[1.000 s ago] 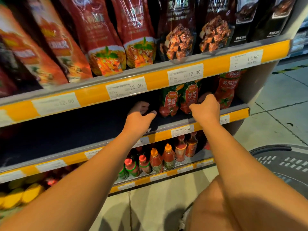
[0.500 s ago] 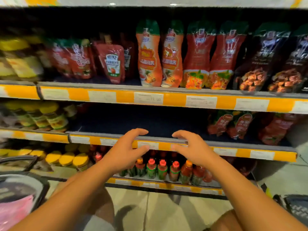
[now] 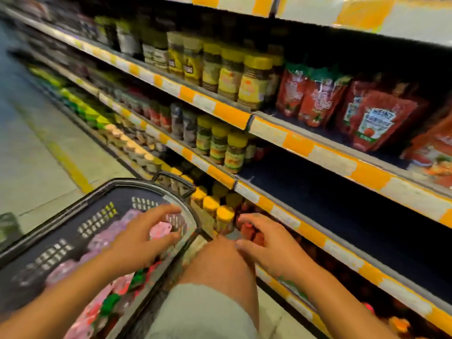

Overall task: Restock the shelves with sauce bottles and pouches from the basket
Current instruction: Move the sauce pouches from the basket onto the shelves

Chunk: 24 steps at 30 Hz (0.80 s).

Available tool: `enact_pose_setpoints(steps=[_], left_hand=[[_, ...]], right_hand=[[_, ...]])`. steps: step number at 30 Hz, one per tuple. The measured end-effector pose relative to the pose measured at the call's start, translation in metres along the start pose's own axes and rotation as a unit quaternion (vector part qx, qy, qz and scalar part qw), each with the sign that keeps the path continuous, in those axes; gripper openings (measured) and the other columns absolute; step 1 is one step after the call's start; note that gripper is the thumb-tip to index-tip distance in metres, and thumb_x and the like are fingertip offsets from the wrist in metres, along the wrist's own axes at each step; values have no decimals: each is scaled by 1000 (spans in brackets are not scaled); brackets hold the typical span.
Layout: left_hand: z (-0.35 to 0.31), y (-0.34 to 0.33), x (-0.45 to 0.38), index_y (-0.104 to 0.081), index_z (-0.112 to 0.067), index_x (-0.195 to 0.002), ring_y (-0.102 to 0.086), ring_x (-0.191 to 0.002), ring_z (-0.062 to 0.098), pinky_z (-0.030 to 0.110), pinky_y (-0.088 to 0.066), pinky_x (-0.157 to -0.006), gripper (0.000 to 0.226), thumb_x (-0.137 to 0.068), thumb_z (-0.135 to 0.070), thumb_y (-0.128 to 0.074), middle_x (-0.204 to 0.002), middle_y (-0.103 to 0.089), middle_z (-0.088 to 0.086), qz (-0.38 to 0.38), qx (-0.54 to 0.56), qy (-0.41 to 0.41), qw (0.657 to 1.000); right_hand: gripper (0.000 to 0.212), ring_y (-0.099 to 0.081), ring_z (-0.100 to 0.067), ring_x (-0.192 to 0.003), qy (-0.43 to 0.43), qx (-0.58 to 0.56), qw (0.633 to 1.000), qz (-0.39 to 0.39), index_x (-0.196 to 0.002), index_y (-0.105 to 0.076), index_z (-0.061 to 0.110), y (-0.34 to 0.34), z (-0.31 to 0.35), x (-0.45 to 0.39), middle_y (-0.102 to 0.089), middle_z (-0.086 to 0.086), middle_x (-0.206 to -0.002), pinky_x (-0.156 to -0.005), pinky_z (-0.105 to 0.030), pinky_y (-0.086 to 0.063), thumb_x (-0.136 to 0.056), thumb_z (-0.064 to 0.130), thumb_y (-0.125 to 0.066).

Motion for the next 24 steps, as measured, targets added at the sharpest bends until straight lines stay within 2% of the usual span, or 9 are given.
enact_pose_setpoints(steps=[1, 3, 5, 6, 9, 12, 15, 20, 24], left_hand=[[16, 14, 10, -62, -35, -134, -56, -129, 2, 39, -45, -111, 51, -86, -49, -74, -136, -62, -18, -13, 0, 15, 1000], [51, 41, 31, -61, -37, -134, -54, -131, 2, 31, -41, -111, 49, -88, -48, -75, -139, -59, -21, -33, -2, 60, 998], [87, 64, 51, -60, -35, -134, -53, -133, 5, 27, -39, -110, 45, -93, -27, -77, -142, -58, -19, -52, -2, 103, 993], [104, 74, 61, -60, -34, -133, -53, -131, 5, 26, -40, -109, 44, -94, -22, -76, -141, -58, -18, -62, -3, 123, 990], [151, 100, 88, -63, -29, -131, -59, -126, 6, 32, -44, -109, 40, -94, -26, -77, -134, -64, -13, -103, -6, 172, 980], [196, 112, 111, -63, -34, -132, -58, -123, 2, 31, -46, -105, 40, -94, -27, -75, -131, -64, -17, -120, -28, 228, 966], [237, 110, 130, -63, -31, -132, -59, -120, 5, 29, -46, -99, 43, -91, -25, -76, -132, -63, -14, -125, -32, 300, 945], [282, 84, 141, -65, -23, -125, -64, -114, 20, 30, -51, -92, 35, -91, -26, -71, -127, -66, 1, -55, -74, 400, 912], [292, 67, 136, -66, -22, -111, -63, -112, 23, 33, -52, -90, 25, -88, -29, -66, -115, -66, 1, 18, -164, 420, 892]], right_hand=[[54, -53, 4, -106, 15, -1, 1000, 10, -139, -55, 40, -12, 16, -12, -55, 29, -123, -92, -23, -45, -89, 50, -72], [52, -51, 0, -118, 48, 2, 998, 35, -140, -53, 41, -36, 47, -36, -54, 24, -136, -94, -14, -39, -92, 46, -71], [51, -45, -2, -130, 75, 14, 995, 63, -142, -53, 37, -62, 74, -58, -53, 15, -146, -95, -12, -35, -95, 43, -70], [53, -44, -4, -134, 79, 23, 993, 79, -144, -52, 35, -75, 86, -68, -52, 13, -149, -98, -15, -35, -95, 45, -69], [57, -45, -12, -138, 84, 45, 987, 132, -148, -50, 28, -116, 115, -95, -50, 7, -151, -107, -26, -36, -97, 45, -67], [59, -47, -16, -138, 79, 50, 978, 186, -150, -47, 27, -156, 133, -116, -49, 5, -153, -109, -34, -41, -98, 45, -66], [64, -47, -20, -140, 70, 80, 967, 231, -153, -44, 24, -195, 144, -134, -46, 2, -156, -110, -38, -43, -96, 44, -67], [67, -58, -29, -126, 36, 123, 940, 317, -153, -43, 19, -261, 158, -156, -52, -6, -150, -101, -42, -51, -95, 39, -70], [61, -61, -33, -119, 0, 152, 915, 375, -145, -49, 11, -309, 164, -158, -55, -14, -143, -97, -41, -53, -93, 34, -71]])
Point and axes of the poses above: each hand's wrist, its own x-axis away from the middle knuckle, its own y-axis out of the back of the hand, z = x × y, the point moved 7 cm from there along -x, towards the middle knuckle
